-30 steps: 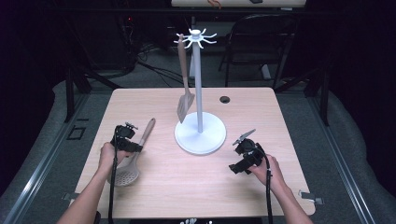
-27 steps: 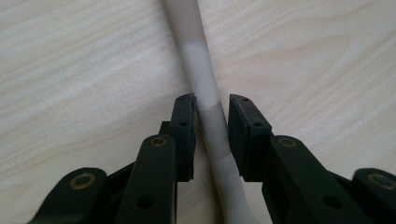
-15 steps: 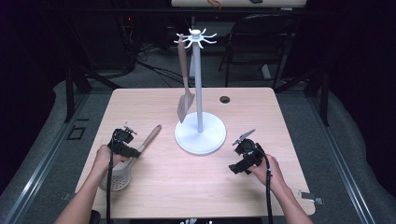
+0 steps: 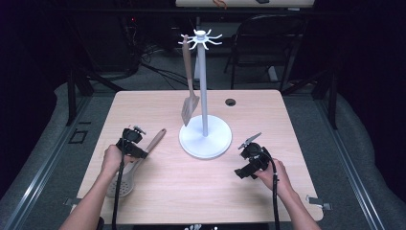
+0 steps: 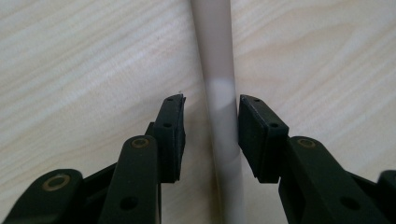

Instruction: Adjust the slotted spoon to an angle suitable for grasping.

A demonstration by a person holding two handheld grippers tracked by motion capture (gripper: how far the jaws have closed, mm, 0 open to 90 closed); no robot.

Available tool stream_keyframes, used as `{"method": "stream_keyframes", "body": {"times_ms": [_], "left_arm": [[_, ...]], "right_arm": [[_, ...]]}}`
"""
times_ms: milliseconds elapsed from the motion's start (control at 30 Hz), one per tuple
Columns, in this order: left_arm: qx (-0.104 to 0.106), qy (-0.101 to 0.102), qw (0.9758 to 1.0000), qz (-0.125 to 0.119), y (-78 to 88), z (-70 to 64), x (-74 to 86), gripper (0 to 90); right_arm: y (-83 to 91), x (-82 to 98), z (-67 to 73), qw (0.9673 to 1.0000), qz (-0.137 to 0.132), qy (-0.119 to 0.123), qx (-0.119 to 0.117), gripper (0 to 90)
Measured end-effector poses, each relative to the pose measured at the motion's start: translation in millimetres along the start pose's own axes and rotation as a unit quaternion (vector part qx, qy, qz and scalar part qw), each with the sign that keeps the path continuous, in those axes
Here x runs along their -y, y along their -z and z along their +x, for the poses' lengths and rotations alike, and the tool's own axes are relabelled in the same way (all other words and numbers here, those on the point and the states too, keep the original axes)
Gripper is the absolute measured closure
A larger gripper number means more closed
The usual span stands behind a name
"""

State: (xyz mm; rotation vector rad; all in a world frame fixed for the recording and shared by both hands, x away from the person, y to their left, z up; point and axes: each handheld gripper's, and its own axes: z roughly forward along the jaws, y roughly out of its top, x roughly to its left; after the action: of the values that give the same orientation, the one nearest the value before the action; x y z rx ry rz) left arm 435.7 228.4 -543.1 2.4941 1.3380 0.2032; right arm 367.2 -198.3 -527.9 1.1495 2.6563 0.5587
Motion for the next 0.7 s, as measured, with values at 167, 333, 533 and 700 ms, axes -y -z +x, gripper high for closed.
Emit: {"method": "stream_keyframes", "body": {"times_ms": [167, 333, 533, 700], "left_arm": [[-0.001, 0.002, 1.0, 0.003, -5.8, -2.9, -8.9, 62.6], [-0.001, -0.002, 1.0, 0.01, -11.1, -4.4, -11.8, 63.6], [0.0, 0.001, 1.0, -0.001, -11.6, -3.5, -11.6, 72.3], [0.01, 0.005, 0.9999, -0.008, -11.3, -2.9, -10.3, 73.7]], "right_arm": [[0.6, 0.0, 0.4, 1.0, 0.0, 0.002, 0.002, 11.0], [-0.3, -0.3, 0.6, 1.0, 0.002, 0.003, -0.001, 11.0], [-0.8, -0.3, 0.7, 1.0, 0.003, 0.003, 0.0, 11.0], [-0.8, -0.2, 0.7, 1.0, 0.003, 0.003, -0.001, 11.1]]}}
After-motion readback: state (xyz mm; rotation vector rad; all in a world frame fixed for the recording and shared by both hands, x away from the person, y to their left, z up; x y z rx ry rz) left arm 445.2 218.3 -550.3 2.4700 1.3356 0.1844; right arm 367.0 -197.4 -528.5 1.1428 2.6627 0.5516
